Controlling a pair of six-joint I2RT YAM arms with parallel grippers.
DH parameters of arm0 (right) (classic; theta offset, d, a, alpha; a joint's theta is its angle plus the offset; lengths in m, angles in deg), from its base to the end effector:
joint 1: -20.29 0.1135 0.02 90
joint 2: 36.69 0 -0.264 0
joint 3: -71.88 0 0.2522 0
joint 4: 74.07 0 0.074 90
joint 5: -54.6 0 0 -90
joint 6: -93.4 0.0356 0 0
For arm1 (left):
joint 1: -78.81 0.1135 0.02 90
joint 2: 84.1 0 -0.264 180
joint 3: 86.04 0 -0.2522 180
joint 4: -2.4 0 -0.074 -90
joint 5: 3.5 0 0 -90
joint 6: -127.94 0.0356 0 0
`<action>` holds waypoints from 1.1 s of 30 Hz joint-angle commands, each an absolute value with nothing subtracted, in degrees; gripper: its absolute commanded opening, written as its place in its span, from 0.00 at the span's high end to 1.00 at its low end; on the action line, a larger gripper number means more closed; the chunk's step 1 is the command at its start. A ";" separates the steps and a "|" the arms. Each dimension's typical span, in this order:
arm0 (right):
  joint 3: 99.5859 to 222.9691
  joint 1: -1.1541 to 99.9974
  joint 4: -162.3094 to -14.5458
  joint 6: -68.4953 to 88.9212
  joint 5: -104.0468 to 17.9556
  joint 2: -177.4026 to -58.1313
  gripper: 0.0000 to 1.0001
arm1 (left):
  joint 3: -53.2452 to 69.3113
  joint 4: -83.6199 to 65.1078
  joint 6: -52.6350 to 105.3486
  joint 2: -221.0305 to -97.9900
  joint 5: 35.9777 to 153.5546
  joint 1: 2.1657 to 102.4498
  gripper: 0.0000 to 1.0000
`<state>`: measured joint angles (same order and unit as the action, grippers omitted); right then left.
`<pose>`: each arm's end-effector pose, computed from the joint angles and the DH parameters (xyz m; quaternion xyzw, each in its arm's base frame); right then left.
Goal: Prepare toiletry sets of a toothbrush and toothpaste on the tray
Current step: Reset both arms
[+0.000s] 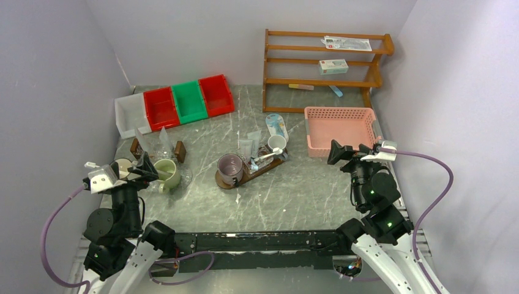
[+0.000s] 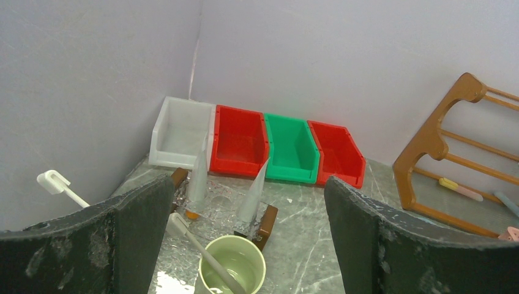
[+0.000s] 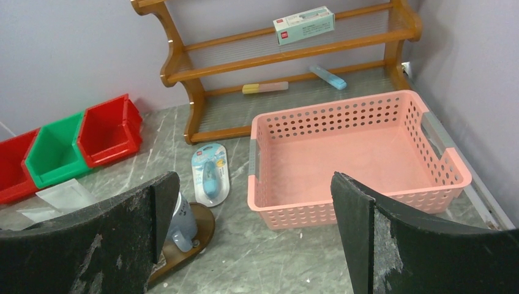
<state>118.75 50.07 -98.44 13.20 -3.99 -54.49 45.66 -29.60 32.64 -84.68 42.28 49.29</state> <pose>0.0900 0.0301 0.3253 0.0829 0.6769 0.0672 0.7283 0.0309 0.0110 0.3297 -0.1760 0.6099 -0.0041 0.7727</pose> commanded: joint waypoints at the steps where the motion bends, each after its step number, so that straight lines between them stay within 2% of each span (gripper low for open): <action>1: 118.07 49.91 -97.76 12.45 -4.38 -54.09 0.00 | 45.31 -28.98 33.00 -84.27 43.14 49.01 0.03; 33: 118.32 49.86 -98.16 11.94 -8.01 -53.65 0.00 | 45.21 -29.29 32.84 -84.20 43.25 49.03 0.03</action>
